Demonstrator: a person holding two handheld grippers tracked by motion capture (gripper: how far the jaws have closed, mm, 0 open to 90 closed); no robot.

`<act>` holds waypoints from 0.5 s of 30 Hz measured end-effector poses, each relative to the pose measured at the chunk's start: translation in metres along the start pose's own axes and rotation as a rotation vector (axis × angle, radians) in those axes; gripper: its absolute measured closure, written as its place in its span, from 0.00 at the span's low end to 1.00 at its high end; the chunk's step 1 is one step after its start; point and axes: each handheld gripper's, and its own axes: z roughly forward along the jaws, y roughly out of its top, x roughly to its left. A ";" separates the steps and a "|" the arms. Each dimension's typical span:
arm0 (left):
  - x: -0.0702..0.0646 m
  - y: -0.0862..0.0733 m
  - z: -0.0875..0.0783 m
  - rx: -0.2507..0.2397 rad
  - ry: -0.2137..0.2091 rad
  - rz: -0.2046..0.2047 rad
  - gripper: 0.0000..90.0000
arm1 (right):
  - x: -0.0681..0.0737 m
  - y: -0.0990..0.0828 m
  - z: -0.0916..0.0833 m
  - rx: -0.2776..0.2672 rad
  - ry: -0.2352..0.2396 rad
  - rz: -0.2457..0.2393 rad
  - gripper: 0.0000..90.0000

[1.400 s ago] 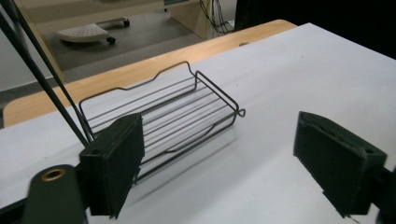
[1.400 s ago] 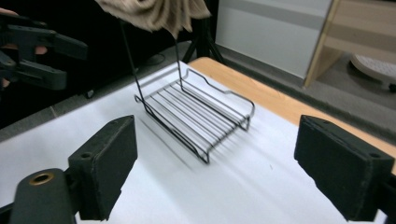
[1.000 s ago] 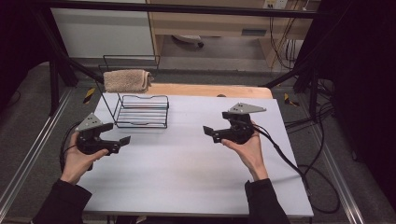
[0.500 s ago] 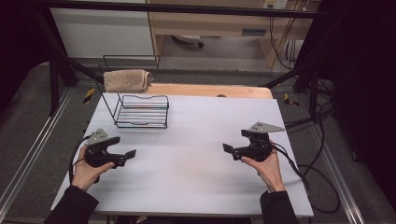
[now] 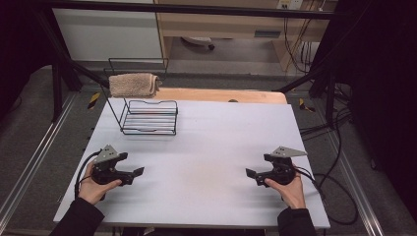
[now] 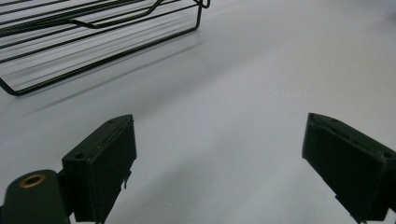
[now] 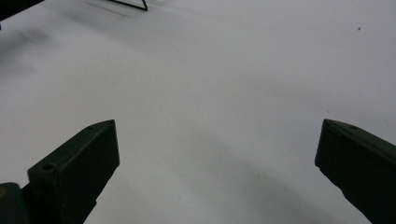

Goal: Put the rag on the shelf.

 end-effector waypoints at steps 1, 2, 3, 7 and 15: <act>-0.001 -0.001 0.001 0.000 -0.002 -0.002 0.11 | -0.001 -0.003 -0.001 0.007 -0.001 0.007 0.01; -0.001 -0.002 0.001 0.001 -0.004 0.000 0.11 | -0.002 -0.006 -0.002 0.013 -0.002 0.009 0.01; -0.002 -0.003 0.002 0.005 -0.004 0.003 0.11 | -0.003 -0.008 -0.003 0.014 -0.005 0.011 0.01; -0.004 -0.009 0.003 0.017 -0.001 0.016 0.10 | -0.007 -0.016 -0.006 0.008 0.001 0.020 0.01; -0.006 -0.016 0.004 0.030 -0.004 0.029 0.09 | -0.009 -0.025 -0.011 0.012 0.000 0.044 0.01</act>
